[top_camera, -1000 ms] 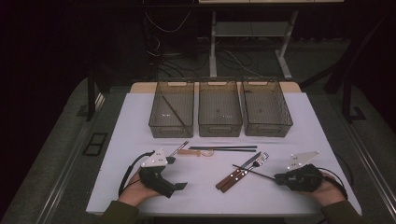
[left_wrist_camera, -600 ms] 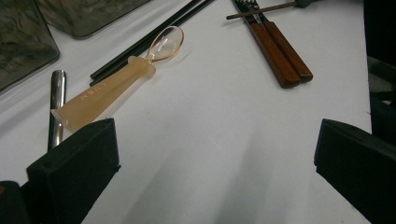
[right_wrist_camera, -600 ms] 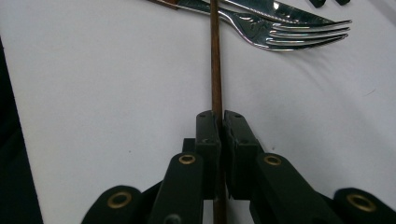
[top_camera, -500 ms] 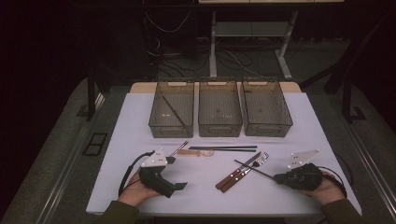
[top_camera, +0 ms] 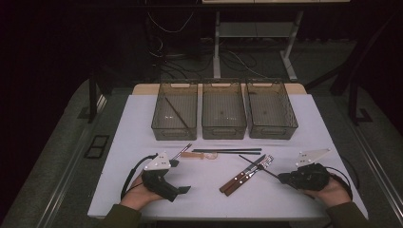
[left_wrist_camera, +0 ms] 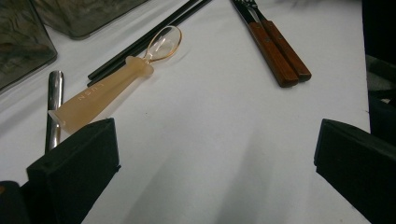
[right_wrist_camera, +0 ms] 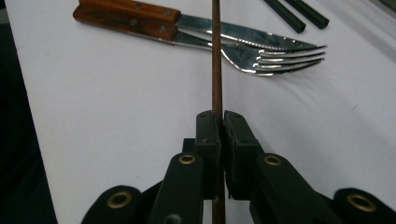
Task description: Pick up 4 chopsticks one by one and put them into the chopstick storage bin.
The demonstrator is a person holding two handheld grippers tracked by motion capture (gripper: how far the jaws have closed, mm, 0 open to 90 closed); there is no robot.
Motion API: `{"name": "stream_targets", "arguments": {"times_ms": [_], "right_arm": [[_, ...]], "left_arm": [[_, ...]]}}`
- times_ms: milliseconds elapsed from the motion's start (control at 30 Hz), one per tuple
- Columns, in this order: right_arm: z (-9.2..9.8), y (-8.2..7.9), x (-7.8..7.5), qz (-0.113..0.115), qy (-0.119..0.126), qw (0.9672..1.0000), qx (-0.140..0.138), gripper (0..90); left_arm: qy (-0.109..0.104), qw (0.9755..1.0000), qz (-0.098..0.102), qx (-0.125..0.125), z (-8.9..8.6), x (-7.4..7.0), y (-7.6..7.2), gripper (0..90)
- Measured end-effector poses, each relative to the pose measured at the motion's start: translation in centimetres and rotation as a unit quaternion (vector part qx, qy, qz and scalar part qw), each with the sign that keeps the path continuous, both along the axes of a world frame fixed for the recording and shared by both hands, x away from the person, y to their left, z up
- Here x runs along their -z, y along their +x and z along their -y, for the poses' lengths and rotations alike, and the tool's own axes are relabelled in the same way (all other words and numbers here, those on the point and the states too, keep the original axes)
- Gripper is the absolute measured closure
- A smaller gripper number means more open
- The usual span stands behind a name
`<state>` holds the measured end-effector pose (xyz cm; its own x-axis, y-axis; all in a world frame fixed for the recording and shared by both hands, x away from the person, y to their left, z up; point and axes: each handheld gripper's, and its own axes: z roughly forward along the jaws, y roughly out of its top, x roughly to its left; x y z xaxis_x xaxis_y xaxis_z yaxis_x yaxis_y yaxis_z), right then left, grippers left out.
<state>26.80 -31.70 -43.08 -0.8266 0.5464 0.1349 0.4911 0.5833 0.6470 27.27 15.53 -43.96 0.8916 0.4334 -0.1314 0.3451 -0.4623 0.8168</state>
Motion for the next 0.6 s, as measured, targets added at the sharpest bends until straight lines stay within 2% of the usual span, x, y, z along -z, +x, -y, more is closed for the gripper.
{"name": "stream_targets", "arguments": {"times_ms": [300, 600], "right_arm": [[-0.4, 0.2, -0.6, -0.005, 0.024, 0.9996, 0.012, 85.5], [-1.4, 0.8, -1.6, 0.01, 0.049, 0.9984, 0.025, 85.4]], "left_arm": [[0.004, 1.0, 0.001, 0.002, 0.0, 0.0, 0.1, 0.0], [-0.001, 1.0, 0.002, -0.002, -0.1, 0.1, 0.1, 0.0]]}}
